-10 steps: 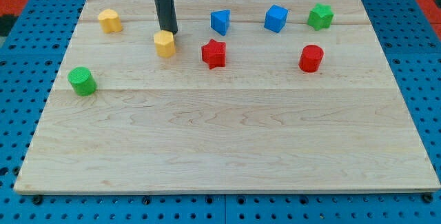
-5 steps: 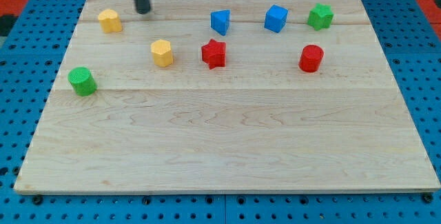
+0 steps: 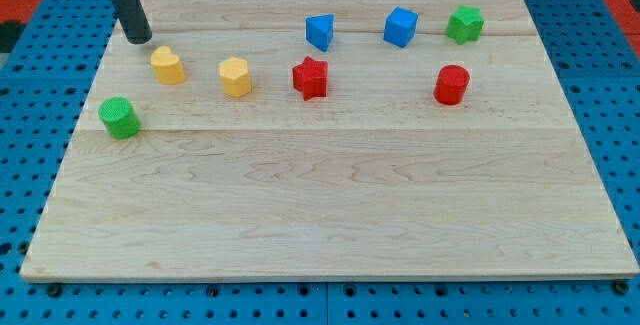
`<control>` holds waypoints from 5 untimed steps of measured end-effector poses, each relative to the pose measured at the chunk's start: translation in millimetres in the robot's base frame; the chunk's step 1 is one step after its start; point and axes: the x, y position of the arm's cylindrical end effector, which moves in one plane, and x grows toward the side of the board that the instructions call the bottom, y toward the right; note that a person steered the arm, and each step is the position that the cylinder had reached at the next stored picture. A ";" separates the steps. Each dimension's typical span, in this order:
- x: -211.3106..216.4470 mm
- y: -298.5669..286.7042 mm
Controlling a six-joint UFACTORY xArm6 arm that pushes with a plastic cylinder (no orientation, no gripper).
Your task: Move the yellow blocks down to form a horizontal line
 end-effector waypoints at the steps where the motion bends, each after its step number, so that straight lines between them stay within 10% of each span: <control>1: 13.7 9.9; 4: 50.9 28.8; 5: 78.0 -49.9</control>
